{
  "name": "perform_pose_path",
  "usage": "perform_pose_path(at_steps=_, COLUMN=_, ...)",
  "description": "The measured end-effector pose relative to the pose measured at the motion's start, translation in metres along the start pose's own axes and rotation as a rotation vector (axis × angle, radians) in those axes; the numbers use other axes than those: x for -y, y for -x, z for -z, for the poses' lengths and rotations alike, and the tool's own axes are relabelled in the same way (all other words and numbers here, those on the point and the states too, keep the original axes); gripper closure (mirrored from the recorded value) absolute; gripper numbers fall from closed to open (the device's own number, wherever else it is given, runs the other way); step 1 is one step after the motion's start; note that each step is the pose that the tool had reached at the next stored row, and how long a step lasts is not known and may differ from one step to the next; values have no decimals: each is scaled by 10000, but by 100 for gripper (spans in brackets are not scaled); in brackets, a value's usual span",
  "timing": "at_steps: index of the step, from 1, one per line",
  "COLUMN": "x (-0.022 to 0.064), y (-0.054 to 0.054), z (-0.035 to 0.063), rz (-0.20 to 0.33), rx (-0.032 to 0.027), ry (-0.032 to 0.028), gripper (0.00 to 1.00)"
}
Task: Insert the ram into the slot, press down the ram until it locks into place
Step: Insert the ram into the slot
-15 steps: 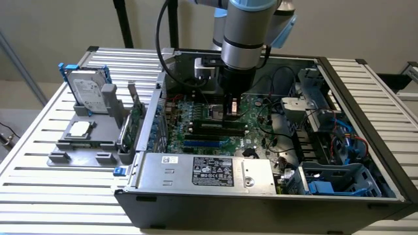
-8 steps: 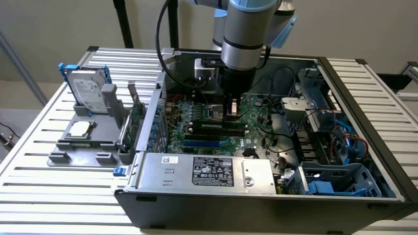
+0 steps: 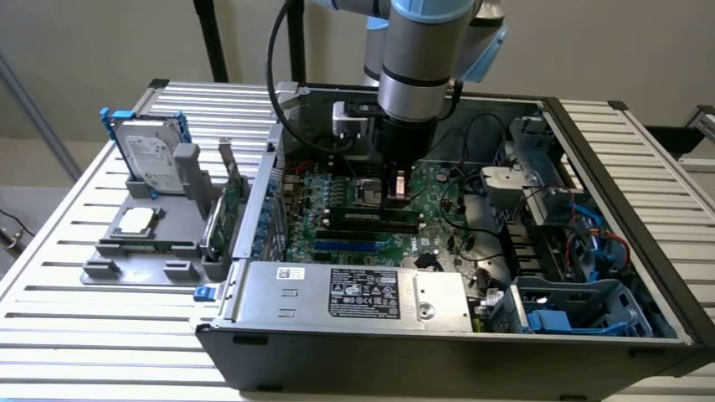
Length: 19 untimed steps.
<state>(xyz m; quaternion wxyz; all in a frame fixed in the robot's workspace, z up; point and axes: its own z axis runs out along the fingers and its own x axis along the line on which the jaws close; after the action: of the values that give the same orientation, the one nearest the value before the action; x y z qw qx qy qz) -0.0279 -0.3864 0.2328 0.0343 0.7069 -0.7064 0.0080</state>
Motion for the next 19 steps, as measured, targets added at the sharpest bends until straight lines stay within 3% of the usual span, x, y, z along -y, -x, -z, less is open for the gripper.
perform_pose_path(at_steps=19, x=2, y=-4, z=-40, rz=0, rx=2, ry=-2, gripper=87)
